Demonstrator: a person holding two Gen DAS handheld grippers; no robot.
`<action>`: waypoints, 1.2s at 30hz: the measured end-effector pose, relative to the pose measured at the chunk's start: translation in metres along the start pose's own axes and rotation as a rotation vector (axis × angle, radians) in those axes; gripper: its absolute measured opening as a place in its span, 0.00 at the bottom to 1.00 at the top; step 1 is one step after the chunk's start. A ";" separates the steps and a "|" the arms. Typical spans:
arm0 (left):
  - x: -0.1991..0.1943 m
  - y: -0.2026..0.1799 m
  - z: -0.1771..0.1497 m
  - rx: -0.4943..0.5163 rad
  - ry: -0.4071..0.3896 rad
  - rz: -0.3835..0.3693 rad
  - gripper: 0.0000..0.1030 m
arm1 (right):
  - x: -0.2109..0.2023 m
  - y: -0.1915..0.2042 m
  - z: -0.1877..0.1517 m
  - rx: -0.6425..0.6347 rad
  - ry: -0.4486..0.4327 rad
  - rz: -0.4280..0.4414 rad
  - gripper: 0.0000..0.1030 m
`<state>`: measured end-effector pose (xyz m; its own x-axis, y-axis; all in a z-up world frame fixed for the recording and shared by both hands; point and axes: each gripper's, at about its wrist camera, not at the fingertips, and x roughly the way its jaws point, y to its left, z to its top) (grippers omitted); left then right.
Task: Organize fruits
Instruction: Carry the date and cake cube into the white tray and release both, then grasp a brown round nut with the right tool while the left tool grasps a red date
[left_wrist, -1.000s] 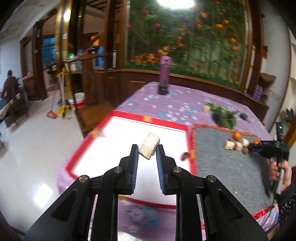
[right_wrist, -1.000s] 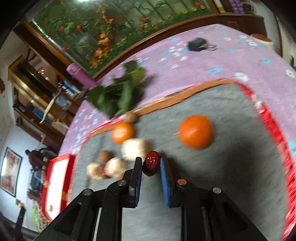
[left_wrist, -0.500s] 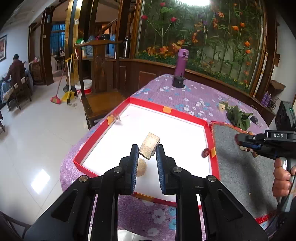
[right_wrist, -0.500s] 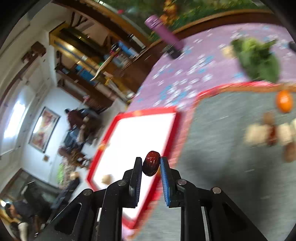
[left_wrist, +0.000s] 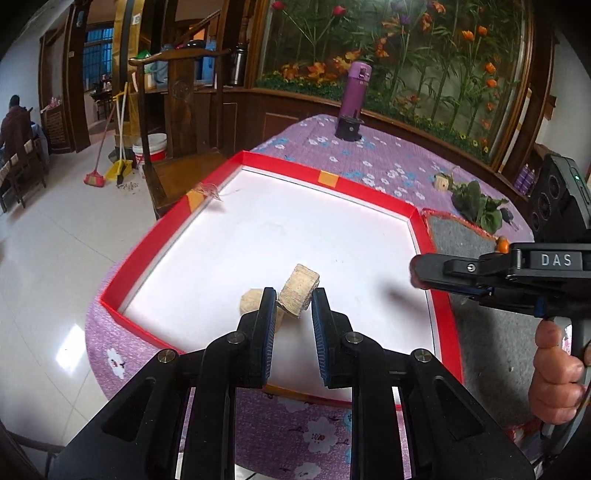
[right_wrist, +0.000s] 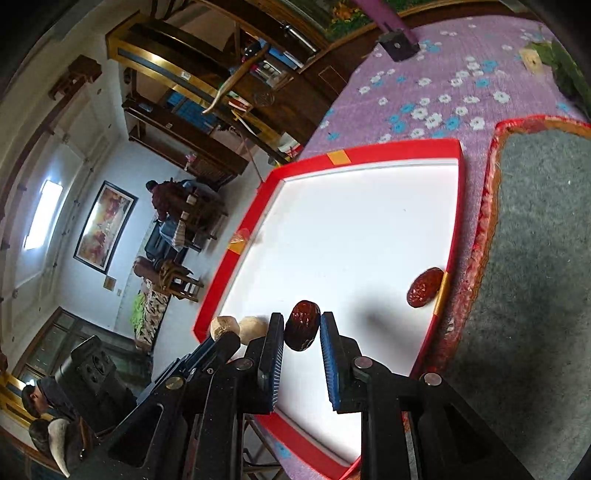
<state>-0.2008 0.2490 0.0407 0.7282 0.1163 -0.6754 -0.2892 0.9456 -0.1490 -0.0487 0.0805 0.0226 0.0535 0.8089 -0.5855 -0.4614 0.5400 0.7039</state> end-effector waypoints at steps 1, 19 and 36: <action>0.003 -0.002 -0.001 0.005 0.007 -0.004 0.18 | 0.003 -0.003 0.001 0.010 0.008 0.002 0.18; 0.011 -0.020 -0.002 0.083 0.045 0.061 0.23 | 0.006 0.000 0.008 -0.039 -0.022 -0.053 0.41; 0.006 -0.124 -0.008 0.277 0.037 -0.087 0.37 | -0.170 -0.139 -0.006 0.226 -0.298 -0.142 0.42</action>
<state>-0.1659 0.1297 0.0495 0.7180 0.0252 -0.6956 -0.0429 0.9990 -0.0081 0.0009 -0.1334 0.0215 0.3729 0.7364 -0.5644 -0.2261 0.6621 0.7145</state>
